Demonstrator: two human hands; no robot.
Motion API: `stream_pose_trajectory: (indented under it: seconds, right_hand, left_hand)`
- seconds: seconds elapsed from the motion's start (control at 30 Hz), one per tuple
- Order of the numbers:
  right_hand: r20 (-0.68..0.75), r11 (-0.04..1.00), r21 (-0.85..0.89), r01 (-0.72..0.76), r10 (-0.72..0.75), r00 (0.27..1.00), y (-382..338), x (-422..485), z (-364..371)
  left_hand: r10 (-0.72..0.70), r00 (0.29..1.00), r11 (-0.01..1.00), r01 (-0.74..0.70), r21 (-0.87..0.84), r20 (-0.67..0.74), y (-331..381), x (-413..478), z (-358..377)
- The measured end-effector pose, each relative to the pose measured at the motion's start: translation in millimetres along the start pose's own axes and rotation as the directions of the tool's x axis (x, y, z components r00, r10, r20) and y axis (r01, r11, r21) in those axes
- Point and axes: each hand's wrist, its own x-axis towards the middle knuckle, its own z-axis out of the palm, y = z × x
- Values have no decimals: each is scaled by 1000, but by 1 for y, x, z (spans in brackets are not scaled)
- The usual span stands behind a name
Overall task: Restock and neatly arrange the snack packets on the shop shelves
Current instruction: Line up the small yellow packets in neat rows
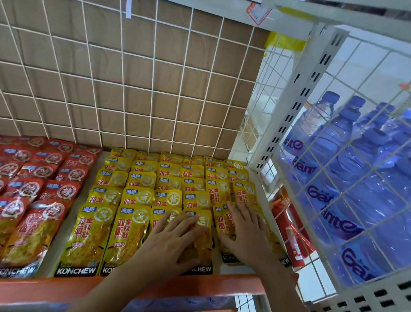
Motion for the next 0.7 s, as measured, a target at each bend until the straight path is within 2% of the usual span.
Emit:
stream_pose_trajectory:
  seconds: [0.17,0.37,0.57,0.7]
  right_hand:
    - [-253,983,167,71,-27,967,-9,12,-11]
    - [-114,962,155,224,-208,971,-33,55,-23]
    - [-29,960,204,190,-188,982,-45,85,-22]
    - [-26,946,264,189,-189,982,-49,93,-20]
  left_hand:
    - [4,999,1000,-5,22,50,-1,0,0]
    - [33,999,999,-35,39,39,-1,-1,-2]
    - [32,997,999,-34,37,68,-1,-1,-3]
    - [30,996,998,-34,47,82,-2,0,-2]
